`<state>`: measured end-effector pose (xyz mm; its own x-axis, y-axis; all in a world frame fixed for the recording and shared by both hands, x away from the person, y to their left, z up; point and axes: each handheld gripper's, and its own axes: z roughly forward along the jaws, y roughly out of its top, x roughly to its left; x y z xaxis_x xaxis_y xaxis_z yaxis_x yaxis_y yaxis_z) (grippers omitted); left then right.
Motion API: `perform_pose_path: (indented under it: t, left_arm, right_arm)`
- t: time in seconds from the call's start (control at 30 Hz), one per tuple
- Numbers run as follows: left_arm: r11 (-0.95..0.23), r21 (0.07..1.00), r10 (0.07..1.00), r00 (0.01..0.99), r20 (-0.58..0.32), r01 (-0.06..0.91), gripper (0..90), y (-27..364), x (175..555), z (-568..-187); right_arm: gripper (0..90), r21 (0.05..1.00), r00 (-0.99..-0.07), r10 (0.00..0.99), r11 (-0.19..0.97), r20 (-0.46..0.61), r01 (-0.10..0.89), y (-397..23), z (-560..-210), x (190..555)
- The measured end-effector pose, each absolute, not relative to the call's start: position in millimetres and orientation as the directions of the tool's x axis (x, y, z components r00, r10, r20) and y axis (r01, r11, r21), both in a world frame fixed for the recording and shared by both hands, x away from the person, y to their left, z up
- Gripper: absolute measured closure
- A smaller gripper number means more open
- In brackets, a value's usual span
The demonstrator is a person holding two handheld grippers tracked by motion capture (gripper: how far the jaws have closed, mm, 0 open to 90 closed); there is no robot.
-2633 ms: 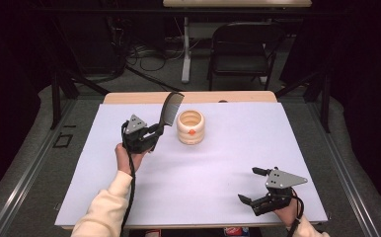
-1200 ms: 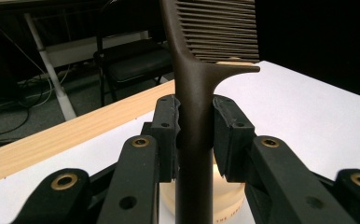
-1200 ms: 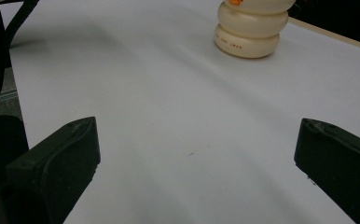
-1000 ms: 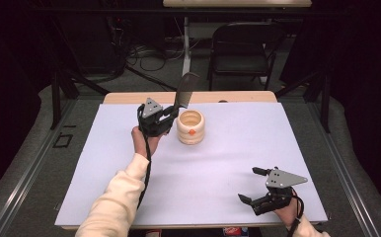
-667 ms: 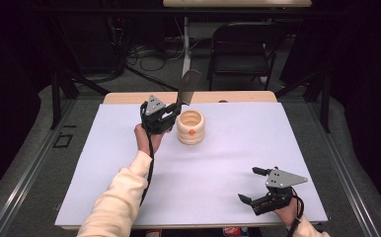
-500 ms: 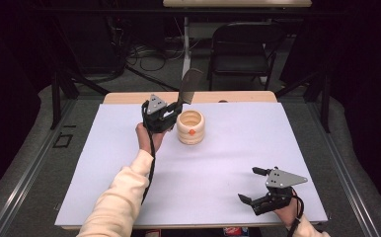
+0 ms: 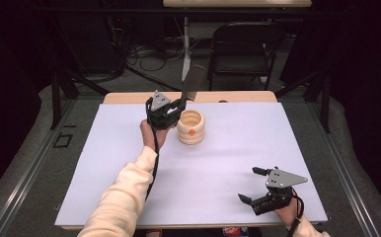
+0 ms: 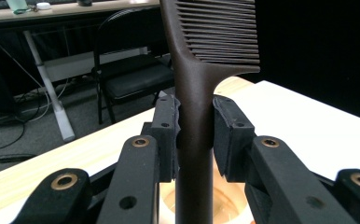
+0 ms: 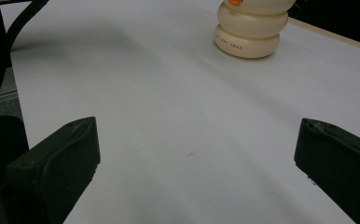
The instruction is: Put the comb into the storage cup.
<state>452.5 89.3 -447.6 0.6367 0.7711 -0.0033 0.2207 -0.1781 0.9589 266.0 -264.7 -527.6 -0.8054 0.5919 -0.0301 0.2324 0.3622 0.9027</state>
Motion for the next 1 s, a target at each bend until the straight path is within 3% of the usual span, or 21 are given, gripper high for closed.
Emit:
perform_pose_path:
  t: [1.0]
  left_arm:
    - [-0.156, 0.969, 0.755, 0.655, -0.007, 0.19, 72.2, 67.6, 467.0, -446.7]
  right_arm:
    - [0.0, 0.904, -0.805, 0.592, 0.357, -0.025, 0.235, -264.7, -527.6, 266.0]
